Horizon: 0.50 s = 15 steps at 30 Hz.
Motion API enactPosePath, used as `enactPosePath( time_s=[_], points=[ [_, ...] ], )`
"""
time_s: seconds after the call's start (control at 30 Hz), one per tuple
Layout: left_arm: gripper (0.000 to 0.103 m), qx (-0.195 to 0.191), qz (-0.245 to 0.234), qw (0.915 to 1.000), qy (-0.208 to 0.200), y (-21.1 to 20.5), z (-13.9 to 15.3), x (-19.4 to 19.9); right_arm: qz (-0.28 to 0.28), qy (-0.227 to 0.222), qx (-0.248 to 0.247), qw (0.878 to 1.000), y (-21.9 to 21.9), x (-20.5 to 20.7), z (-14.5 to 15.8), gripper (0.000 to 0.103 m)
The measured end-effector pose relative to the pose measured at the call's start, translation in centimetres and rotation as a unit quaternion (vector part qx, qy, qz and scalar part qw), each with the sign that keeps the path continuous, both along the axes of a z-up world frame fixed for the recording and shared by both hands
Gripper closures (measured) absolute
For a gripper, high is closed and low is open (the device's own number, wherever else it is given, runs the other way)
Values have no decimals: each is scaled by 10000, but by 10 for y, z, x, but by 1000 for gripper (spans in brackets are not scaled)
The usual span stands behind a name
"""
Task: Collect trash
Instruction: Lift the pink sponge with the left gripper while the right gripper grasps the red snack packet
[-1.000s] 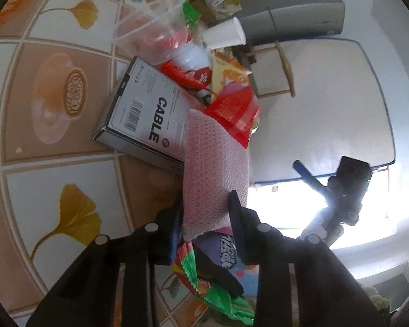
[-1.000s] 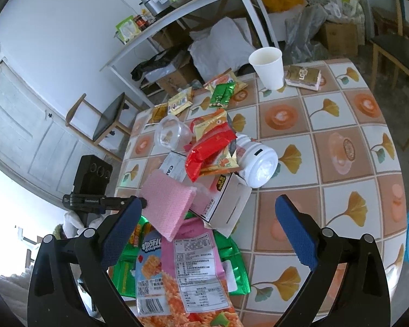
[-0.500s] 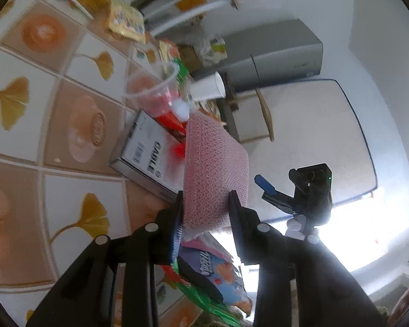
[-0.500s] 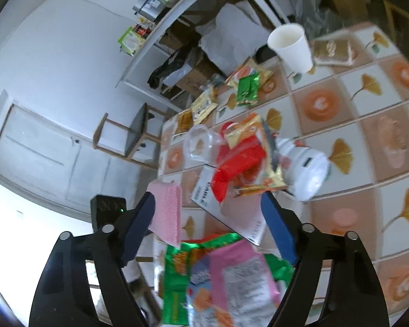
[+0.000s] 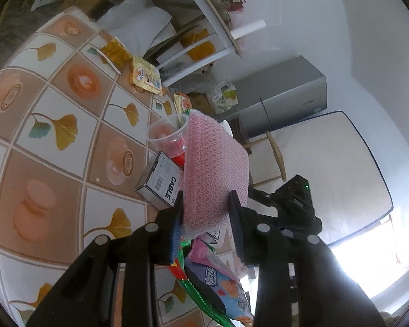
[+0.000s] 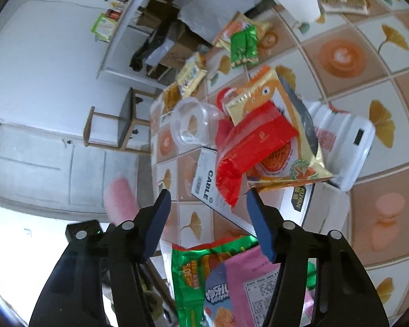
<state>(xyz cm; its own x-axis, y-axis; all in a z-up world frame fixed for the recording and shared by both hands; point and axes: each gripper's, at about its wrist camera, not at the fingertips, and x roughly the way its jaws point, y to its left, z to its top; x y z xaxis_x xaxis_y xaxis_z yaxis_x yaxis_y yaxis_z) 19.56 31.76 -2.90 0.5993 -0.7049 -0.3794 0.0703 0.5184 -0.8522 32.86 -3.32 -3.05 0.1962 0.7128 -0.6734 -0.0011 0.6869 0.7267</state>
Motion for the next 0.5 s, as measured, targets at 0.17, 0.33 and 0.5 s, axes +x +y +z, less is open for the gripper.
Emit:
enactPosePath(
  time_s=[0.17, 0.33, 0.5],
  points=[
    [73, -37, 74, 10000, 21, -5, -3, -2, -123, 184, -67, 9997, 6, 5, -10, 55],
    [73, -64, 65, 10000, 26, -7, -6, -1, -327, 297, -63, 9990, 7, 8, -16, 62],
    [73, -86, 48, 9999, 43, -8, -9, 0, -530, 423, -27, 9977, 6, 9, -26, 76]
  ],
)
